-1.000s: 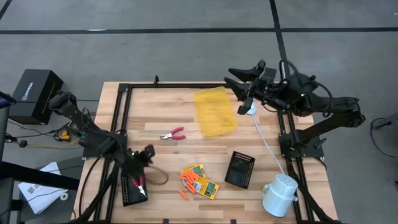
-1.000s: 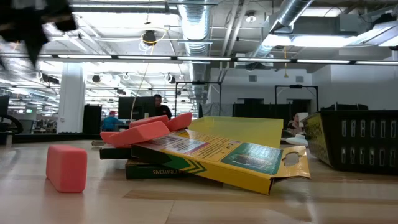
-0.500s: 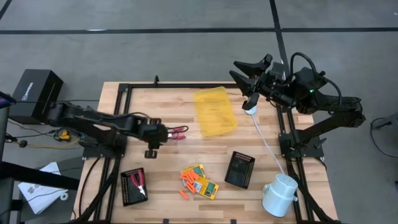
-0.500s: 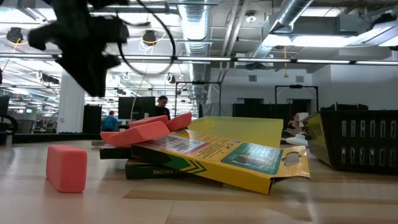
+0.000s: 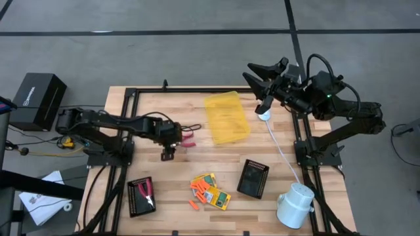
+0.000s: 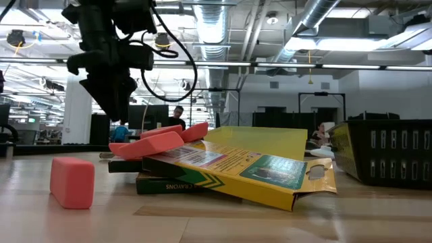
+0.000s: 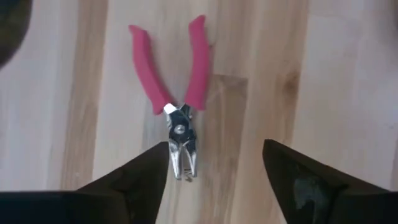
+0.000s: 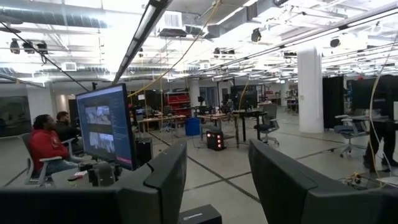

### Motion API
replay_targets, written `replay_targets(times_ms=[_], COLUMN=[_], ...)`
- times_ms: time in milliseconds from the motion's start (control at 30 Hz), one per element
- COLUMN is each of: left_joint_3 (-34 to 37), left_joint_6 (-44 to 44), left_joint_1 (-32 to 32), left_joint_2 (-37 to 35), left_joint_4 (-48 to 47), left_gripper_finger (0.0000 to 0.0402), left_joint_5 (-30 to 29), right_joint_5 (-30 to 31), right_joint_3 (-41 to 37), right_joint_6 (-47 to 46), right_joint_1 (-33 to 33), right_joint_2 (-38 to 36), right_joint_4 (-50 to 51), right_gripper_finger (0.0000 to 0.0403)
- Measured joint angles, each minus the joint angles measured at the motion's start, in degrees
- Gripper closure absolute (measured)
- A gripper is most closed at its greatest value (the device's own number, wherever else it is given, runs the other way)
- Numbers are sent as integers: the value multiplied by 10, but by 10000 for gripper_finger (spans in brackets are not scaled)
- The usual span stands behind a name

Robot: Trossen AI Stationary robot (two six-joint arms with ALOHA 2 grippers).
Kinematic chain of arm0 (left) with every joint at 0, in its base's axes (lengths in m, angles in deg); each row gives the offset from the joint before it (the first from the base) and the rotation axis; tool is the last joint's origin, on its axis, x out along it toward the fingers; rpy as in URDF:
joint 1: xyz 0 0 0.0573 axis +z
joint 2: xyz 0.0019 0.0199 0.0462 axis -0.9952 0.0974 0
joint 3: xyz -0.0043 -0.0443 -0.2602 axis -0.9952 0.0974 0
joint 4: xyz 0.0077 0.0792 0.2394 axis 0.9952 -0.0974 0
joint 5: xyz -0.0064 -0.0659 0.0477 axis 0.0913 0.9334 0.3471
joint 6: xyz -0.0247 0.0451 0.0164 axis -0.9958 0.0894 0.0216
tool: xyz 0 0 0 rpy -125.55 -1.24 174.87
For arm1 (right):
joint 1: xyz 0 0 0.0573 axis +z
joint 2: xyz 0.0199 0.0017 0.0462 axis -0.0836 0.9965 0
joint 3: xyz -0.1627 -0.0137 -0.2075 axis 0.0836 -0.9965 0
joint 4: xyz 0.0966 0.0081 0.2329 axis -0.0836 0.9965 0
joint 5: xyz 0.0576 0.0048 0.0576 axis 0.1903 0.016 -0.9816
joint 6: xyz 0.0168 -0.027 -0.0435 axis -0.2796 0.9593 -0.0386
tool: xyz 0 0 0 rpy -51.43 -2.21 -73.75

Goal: Pick & Place School Supplies
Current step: Put the pink puncher into the left black bin

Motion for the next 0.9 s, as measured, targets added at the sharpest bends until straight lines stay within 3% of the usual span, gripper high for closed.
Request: replay_targets(times_ms=[133,500,900], left_joint_3=[0,0,0], left_joint_6=[-20,-61,4], left_joint_1=[18,44,46], left_joint_2=[7,54,119], left_joint_4=[-4,12,16], left_gripper_finger=[135,166,170], left_joint_5=[21,21,-22], right_joint_5=[0,-3,-17], right_joint_3=[0,0,0], right_joint_6=[24,34,10], right_joint_1=[0,-1,1], right_joint_2=[0,-6,-7], right_joint_4=[7,61,60], right_gripper_finger=[237,236,234])
